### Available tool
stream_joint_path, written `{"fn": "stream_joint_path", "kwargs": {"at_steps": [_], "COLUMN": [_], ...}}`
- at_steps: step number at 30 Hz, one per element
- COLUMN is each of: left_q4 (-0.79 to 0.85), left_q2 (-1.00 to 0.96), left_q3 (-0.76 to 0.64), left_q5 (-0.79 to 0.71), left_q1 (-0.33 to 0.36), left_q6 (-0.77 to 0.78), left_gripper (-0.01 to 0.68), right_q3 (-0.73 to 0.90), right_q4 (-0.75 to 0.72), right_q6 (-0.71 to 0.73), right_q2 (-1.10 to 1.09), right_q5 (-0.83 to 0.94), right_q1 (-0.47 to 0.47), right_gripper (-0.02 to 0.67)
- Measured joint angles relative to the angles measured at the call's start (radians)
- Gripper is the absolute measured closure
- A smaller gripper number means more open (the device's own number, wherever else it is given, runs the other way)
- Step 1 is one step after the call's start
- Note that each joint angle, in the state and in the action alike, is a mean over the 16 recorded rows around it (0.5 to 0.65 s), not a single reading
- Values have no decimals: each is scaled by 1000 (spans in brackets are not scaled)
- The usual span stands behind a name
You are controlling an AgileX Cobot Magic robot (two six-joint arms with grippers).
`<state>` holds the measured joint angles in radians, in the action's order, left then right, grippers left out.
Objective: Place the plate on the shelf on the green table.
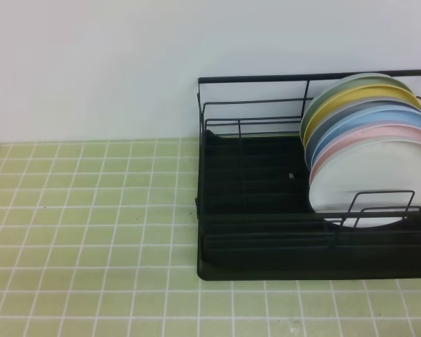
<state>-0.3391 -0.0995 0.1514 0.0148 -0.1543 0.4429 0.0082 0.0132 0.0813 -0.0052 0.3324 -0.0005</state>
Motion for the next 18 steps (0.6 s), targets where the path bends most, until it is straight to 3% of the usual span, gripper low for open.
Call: {"fn": "stream_joint_path", "kwargs": {"at_steps": [7,18], "left_q4": [109,154], "left_q2": [96,107], "left_q3": [-94,-154], "left_q5": [-171,-332], "left_q1": [96,109], "left_q6": [-147,-195], "left_gripper": [675,675], "right_q3": [2,2], "right_q4": [-1,-1], "right_q6": [0,0], "right_q2": [0,0], "right_q5": [0,0], "right_q1": [0,0], "right_gripper": [652,652]}}
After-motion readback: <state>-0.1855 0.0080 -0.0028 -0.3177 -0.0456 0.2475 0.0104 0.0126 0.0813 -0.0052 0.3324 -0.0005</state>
